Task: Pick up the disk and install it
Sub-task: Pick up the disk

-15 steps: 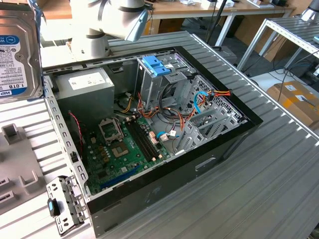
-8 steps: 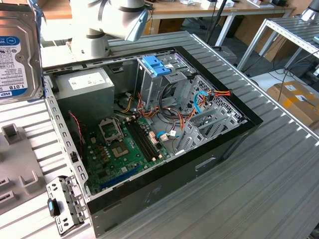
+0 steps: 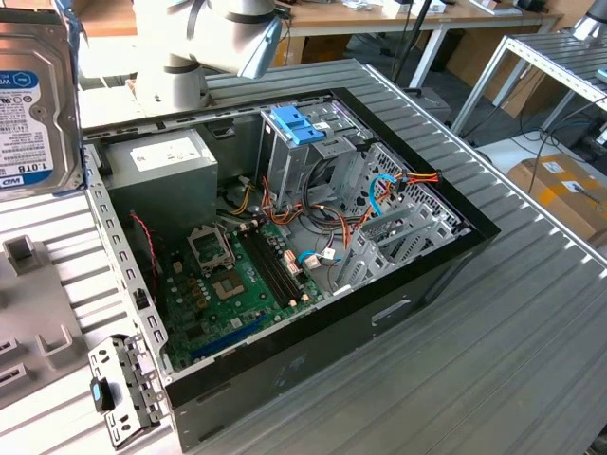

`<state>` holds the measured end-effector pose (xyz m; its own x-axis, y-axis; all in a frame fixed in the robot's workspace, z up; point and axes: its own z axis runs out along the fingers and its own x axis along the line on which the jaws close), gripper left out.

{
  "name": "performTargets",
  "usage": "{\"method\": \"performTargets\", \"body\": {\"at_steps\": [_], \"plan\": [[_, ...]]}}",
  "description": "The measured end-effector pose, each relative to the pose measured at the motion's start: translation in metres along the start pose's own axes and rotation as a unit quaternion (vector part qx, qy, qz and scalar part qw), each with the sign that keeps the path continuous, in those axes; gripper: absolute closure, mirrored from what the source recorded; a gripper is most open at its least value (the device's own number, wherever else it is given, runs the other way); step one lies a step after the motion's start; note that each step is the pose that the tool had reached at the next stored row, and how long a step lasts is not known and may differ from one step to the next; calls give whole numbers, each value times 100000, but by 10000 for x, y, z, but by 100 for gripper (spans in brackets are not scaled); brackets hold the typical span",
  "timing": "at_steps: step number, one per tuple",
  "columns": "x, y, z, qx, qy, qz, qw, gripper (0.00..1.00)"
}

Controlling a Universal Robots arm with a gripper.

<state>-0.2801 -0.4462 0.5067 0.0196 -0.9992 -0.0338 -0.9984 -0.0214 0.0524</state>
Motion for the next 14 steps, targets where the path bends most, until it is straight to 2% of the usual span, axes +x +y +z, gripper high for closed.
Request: {"method": "performTargets", "body": {"at_steps": [14], "plan": [[82,0,-1,2,-2,3,100000,64]]}}
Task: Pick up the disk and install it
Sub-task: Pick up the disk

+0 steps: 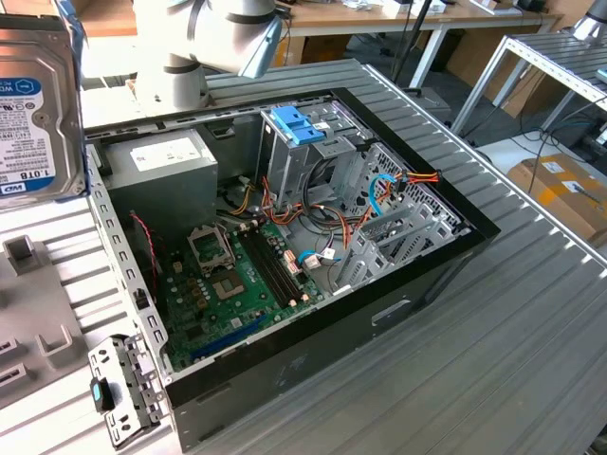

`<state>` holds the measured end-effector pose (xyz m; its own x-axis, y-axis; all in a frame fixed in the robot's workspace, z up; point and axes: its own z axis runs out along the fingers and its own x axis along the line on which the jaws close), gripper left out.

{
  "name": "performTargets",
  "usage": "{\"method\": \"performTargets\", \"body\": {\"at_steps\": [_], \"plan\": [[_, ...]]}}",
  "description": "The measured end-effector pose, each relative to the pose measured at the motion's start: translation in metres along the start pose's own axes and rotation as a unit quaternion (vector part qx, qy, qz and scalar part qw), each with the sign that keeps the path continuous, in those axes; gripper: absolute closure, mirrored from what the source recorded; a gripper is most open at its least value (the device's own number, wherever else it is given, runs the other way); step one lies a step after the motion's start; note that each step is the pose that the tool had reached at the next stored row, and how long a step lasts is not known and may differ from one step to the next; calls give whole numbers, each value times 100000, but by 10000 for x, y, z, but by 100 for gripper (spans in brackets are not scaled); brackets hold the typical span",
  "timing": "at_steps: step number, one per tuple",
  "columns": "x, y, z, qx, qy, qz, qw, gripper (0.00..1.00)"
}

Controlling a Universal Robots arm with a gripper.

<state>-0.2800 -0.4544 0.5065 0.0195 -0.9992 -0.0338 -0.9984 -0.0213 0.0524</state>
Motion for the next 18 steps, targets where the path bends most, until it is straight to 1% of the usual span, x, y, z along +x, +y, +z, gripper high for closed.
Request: {"method": "performTargets", "body": {"at_steps": [14,18], "plan": [[95,1,0,1,-1,-5,100000,64],[133,2,0,-1,1,-2,100000,64]]}}
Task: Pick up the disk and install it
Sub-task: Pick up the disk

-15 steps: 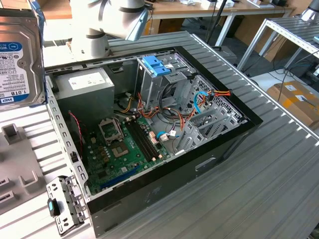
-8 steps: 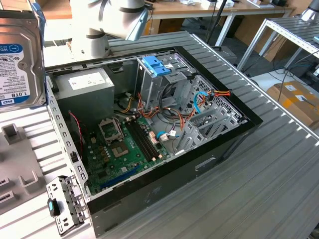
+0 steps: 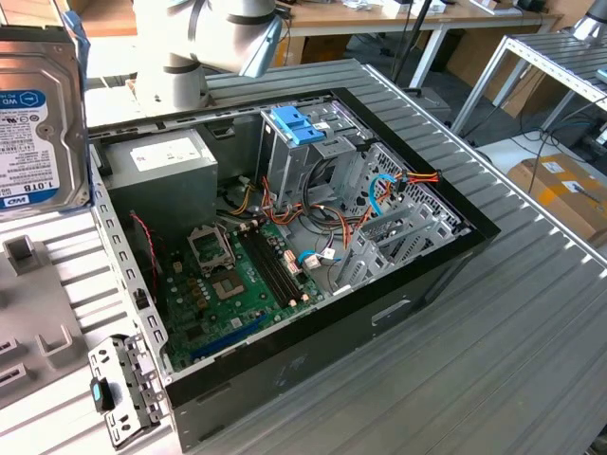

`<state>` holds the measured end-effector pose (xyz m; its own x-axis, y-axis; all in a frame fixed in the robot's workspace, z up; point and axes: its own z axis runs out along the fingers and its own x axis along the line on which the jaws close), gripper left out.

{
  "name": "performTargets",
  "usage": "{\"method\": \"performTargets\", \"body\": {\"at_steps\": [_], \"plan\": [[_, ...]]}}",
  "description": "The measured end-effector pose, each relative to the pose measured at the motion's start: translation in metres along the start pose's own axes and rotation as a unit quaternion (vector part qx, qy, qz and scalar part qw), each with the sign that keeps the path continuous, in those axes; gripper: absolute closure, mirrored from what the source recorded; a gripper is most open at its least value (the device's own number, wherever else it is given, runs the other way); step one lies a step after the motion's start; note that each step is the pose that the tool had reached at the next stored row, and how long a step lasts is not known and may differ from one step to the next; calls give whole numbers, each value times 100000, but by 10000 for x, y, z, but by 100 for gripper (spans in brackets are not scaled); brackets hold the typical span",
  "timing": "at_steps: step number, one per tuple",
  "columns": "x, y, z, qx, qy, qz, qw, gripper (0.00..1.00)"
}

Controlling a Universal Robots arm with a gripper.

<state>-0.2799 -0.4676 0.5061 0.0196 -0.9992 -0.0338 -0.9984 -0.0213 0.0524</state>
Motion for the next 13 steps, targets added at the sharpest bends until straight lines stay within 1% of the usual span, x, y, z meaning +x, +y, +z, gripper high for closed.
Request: {"method": "performTargets", "body": {"at_steps": [8,13], "plan": [[53,-4,0,1,-1,-2,100000,64],[104,-9,0,-3,1,4,100000,64]]}}
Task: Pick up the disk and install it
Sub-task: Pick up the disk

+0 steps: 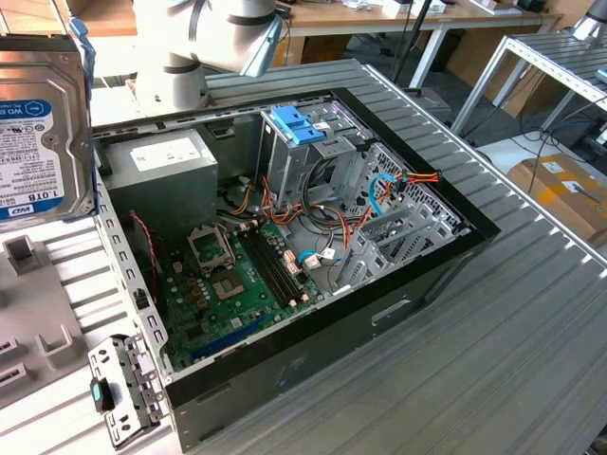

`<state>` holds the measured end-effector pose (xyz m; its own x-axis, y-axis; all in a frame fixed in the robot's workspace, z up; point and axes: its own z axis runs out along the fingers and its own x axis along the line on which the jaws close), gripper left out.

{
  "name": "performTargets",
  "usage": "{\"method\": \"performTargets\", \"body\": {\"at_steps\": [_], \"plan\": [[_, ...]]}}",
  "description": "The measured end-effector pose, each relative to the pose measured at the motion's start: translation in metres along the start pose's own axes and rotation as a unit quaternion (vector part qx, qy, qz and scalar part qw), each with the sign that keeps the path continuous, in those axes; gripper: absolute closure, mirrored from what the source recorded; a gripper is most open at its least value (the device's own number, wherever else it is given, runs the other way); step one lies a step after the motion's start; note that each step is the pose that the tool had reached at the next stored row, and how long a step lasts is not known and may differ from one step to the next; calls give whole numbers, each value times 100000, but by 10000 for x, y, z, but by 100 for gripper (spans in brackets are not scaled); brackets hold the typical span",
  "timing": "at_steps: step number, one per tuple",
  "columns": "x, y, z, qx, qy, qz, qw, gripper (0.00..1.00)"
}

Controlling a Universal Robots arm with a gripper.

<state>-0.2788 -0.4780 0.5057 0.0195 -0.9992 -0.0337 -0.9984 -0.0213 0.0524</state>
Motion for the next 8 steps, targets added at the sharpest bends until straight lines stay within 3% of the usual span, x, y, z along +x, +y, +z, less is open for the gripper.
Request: {"method": "performTargets", "body": {"at_steps": [8], "plan": [[52,-4,2,4,-2,-3,100000,64]]}}
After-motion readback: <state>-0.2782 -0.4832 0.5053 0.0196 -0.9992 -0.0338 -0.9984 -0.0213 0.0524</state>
